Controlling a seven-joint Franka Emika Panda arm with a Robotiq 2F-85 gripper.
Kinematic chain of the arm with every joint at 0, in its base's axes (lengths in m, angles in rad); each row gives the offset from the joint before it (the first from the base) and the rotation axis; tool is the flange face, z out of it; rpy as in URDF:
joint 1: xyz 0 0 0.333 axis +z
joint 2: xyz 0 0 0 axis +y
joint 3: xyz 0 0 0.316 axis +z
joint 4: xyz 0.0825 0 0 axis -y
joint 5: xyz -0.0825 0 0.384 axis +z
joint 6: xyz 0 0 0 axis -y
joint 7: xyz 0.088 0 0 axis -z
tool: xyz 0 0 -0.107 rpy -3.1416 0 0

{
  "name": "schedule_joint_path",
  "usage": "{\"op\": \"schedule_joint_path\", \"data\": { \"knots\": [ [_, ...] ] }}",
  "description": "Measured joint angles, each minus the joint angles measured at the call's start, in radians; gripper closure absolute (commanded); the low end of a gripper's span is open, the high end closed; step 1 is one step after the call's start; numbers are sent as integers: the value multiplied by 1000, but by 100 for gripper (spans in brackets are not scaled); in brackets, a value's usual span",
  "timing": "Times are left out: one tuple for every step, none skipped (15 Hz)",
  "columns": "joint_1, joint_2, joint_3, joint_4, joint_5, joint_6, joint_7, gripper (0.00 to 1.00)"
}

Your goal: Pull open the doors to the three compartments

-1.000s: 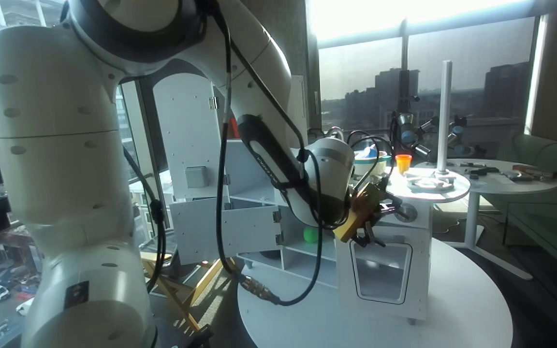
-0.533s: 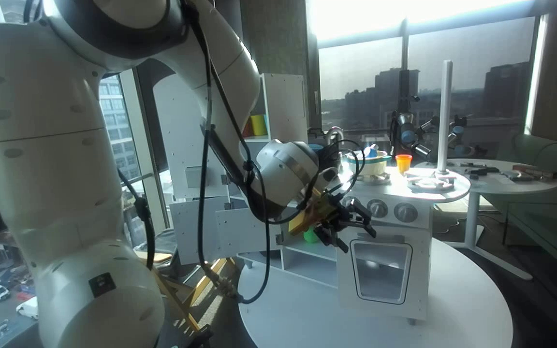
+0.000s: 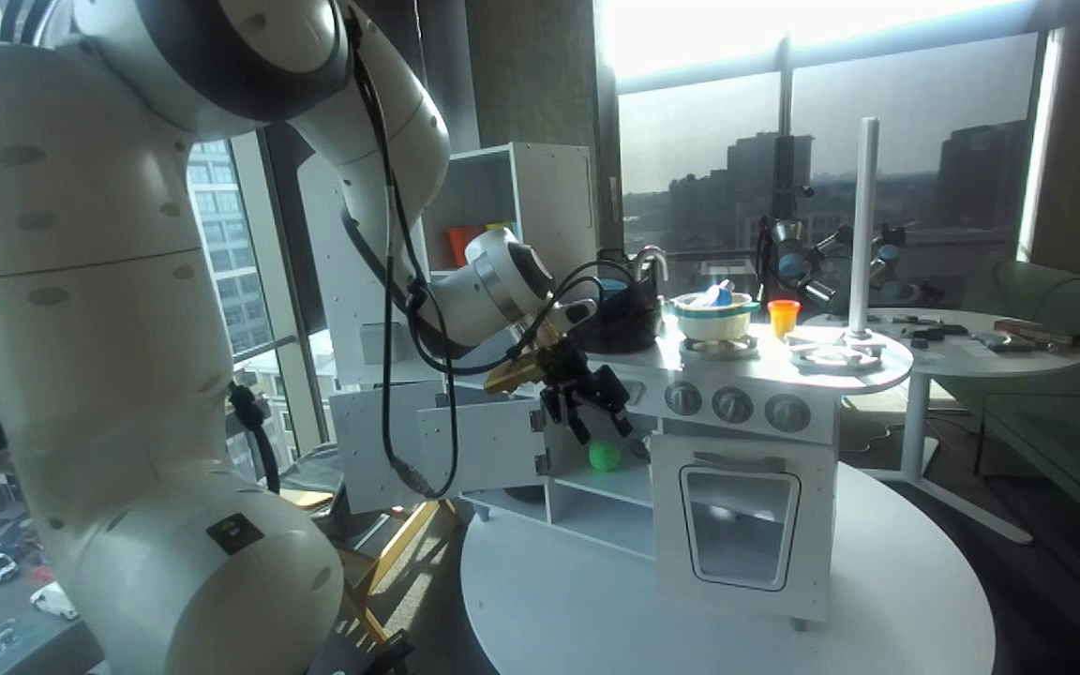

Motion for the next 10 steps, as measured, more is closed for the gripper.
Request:
{"op": "schedule_joint_path", "data": {
  "knots": [
    [9, 3, 2, 21, 19, -15, 23, 0],
    [11, 9, 2, 38, 29, -27, 44, 0],
    [10, 16, -1, 51, 31, -31, 65, 0],
    [9, 25, -7, 61, 31, -31, 80, 0],
    [7, 36, -14, 67, 31, -29, 91, 0],
    [5, 47, -24, 72, 31, -24, 99, 0],
    [3, 60, -33, 75, 31, -12, 102, 0],
    [1, 73, -43, 78, 27, 2, 109, 0],
    [0, 86, -52, 81, 21, 20, 119, 0],
    [-1, 99, -62, 84, 18, 36, 132, 0]
  ]
}}
